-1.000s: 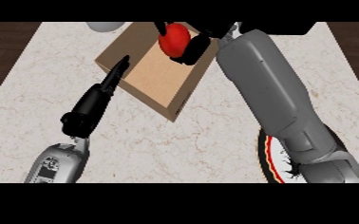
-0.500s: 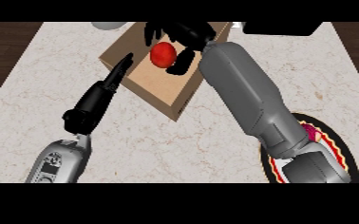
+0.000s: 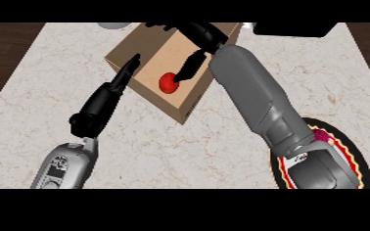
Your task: Pick the tomato from the plate and place it in the cardboard box
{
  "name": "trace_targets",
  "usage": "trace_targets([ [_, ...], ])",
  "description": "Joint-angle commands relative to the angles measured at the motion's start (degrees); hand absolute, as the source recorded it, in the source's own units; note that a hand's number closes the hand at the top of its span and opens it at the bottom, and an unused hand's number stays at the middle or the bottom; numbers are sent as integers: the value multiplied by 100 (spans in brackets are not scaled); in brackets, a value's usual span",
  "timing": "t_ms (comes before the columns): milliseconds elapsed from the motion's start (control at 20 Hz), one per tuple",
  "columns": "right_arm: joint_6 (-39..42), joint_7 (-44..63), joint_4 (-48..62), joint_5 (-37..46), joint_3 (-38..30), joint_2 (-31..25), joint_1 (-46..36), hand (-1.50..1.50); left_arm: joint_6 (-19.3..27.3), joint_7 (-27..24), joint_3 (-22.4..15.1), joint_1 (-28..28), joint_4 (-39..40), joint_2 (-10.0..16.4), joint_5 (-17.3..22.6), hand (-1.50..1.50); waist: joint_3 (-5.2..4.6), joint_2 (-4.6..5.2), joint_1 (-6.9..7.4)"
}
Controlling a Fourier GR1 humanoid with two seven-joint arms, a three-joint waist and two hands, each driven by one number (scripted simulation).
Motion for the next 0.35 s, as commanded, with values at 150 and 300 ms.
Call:
trace_targets([
  [150, 502, -328, 397, -1274, -1297, -69, -34, -150, -136, 322, -133, 87, 56, -78, 62, 0, -17, 51, -23],
  [300, 963, -200, 650, -1629, -1712, -527, -295, -150, -2, 226, -178, 182, 66, -147, -78, 0, -20, 82, 42],
])
